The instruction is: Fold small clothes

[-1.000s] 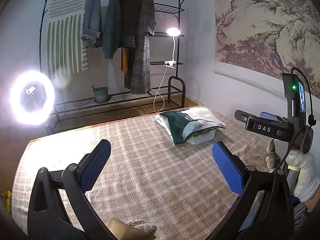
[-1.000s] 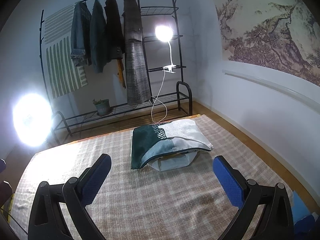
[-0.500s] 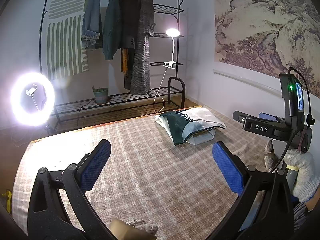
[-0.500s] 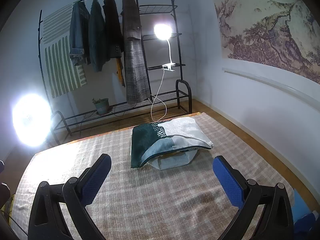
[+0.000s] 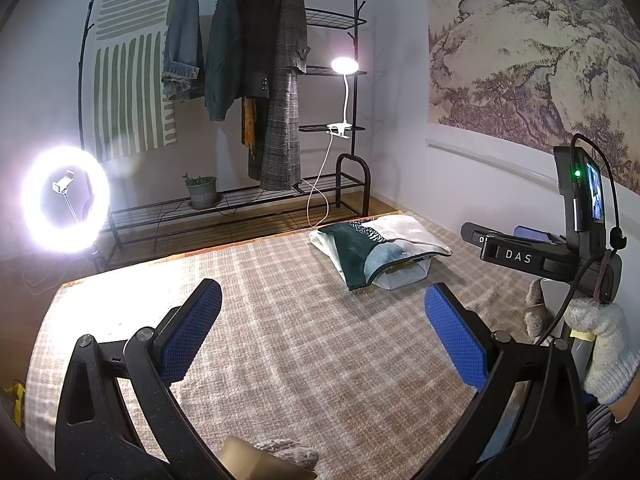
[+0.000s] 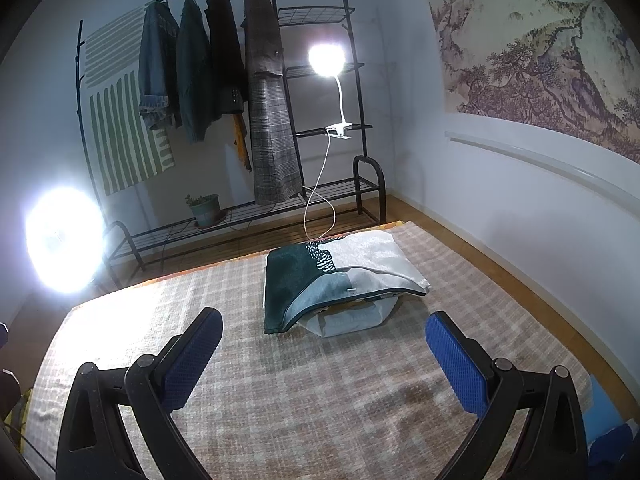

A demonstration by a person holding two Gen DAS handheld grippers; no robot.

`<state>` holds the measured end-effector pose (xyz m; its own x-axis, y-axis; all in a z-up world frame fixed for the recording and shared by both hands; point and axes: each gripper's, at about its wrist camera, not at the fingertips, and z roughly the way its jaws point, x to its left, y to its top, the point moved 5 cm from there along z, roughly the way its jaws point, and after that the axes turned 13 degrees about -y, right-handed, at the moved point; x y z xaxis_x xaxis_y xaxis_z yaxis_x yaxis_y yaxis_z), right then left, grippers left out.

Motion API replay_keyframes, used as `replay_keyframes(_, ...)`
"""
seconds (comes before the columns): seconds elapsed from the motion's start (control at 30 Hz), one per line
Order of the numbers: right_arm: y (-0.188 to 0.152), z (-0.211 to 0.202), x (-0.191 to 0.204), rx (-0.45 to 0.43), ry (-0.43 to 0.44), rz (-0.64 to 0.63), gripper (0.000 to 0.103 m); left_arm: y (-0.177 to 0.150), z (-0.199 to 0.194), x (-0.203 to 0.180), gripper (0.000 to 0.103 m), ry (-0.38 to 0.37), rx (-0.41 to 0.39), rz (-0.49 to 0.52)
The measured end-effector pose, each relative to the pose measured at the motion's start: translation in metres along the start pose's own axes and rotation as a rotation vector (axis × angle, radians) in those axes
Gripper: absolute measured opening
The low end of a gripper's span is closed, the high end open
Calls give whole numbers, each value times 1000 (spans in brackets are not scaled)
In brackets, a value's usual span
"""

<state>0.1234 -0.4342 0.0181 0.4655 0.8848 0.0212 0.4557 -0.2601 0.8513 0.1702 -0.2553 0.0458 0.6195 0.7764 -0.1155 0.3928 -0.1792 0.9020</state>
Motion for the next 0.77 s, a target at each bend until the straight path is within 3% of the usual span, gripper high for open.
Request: replay_keyframes(0.77, -3, 4, 4, 18, 18, -1, 103, -6, -1, 2, 103, -8, 16, 0)
